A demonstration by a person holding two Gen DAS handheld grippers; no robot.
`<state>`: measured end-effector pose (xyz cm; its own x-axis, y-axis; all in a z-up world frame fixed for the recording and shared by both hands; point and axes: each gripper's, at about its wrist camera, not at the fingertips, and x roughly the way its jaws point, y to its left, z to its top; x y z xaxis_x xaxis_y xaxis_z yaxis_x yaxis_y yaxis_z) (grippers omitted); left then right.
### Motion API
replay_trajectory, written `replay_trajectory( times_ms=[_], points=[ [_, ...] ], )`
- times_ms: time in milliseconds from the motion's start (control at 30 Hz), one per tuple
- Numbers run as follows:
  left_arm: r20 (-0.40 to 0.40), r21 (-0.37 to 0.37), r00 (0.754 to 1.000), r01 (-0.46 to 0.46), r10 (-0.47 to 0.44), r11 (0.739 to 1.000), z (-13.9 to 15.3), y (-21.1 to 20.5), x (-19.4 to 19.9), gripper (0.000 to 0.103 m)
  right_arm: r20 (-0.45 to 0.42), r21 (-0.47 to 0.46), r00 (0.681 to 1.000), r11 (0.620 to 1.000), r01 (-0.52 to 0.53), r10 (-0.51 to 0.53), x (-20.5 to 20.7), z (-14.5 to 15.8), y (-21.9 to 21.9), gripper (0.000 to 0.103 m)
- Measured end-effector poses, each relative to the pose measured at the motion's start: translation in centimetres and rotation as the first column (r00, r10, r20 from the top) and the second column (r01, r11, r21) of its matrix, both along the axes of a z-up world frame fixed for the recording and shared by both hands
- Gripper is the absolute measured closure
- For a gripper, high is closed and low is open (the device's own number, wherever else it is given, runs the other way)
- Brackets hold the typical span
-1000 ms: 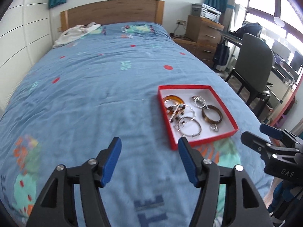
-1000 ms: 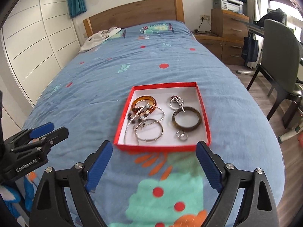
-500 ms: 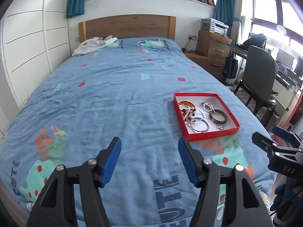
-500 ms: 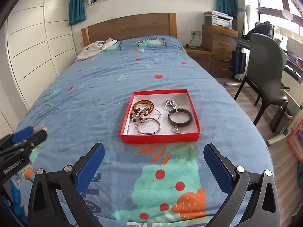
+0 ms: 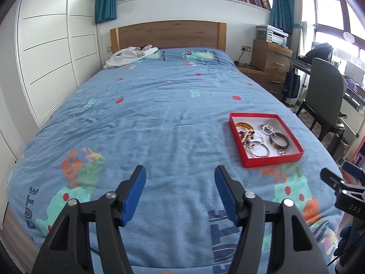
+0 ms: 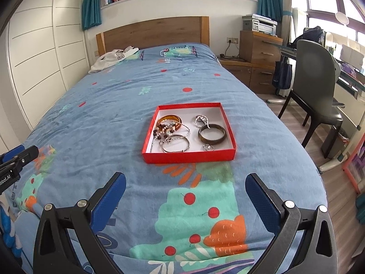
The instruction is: Organize jewelry
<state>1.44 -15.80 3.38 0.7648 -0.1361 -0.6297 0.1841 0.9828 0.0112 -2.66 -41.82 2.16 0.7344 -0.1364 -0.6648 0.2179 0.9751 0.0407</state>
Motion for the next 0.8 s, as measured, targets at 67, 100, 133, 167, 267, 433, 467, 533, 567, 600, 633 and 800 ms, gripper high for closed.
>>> replay_trajectory(
  times_ms=[67,100,133,167,267,433,467,533,567,600,633,800],
  points=[
    [-0.009,-0.001,1.000,-0.002,0.002,1.000,-0.4,0.4,0.2,0.043,-0.001,-0.001,1.000,1.000,0.002,-0.002,-0.1,-0.2,-0.1,0.001],
    [-0.011,-0.002,1.000,-0.004,0.004,1.000,-0.6,0.5,0.3,0.042,-0.004,0.003,1.000,1.000,0.001,-0.001,-0.1,-0.3,-0.2,0.001],
    [-0.012,-0.001,1.000,-0.006,0.006,1.000,-0.7,0.6,0.4,0.042,-0.006,0.005,1.000,1.000,0.000,0.000,-0.1,-0.4,-0.3,0.001],
    [-0.014,0.002,1.000,-0.007,0.007,1.000,-1.0,0.7,0.5,0.042,-0.008,0.004,1.000,1.000,0.001,-0.001,0.0,-0.5,-0.3,0.001],
    [-0.029,0.013,0.999,-0.016,0.016,1.000,-1.6,0.9,0.9,0.043,-0.009,0.011,1.000,1.000,0.002,-0.002,0.1,-0.9,-0.5,0.001],
    [-0.055,0.020,0.998,-0.031,0.032,0.999,-2.6,1.3,1.6,0.042,-0.020,0.011,1.000,1.000,0.004,-0.004,0.3,-1.6,-0.8,0.001],
    [-0.061,0.020,0.998,-0.031,0.032,0.999,-2.9,1.3,1.7,0.043,-0.023,0.012,1.000,1.000,0.006,-0.006,0.4,-1.7,-0.9,0.001],
    [-0.066,0.023,0.997,-0.029,0.030,0.999,-3.2,1.3,1.8,0.042,-0.029,0.010,1.000,1.000,0.010,-0.010,0.5,-2.1,-1.2,0.001],
    [-0.069,0.027,0.997,-0.027,0.029,0.999,-3.4,1.1,1.8,0.042,-0.032,0.008,0.999,1.000,0.013,-0.013,0.5,-2.2,-1.3,0.001],
    [-0.073,0.028,0.997,-0.025,0.027,0.999,-3.6,1.0,1.9,0.042,-0.035,0.010,0.999,1.000,0.016,-0.016,0.5,-2.4,-1.5,0.001],
    [-0.076,0.028,0.997,-0.024,0.026,0.999,-3.8,1.0,1.9,0.042,-0.037,0.012,0.999,1.000,0.018,-0.017,0.5,-2.6,-1.7,0.001],
    [-0.096,0.021,0.995,-0.012,0.014,1.000,-4.5,0.7,2.2,0.043,-0.049,0.012,0.998,1.000,0.025,-0.025,0.5,-3.1,-2.3,0.001]
  ],
)
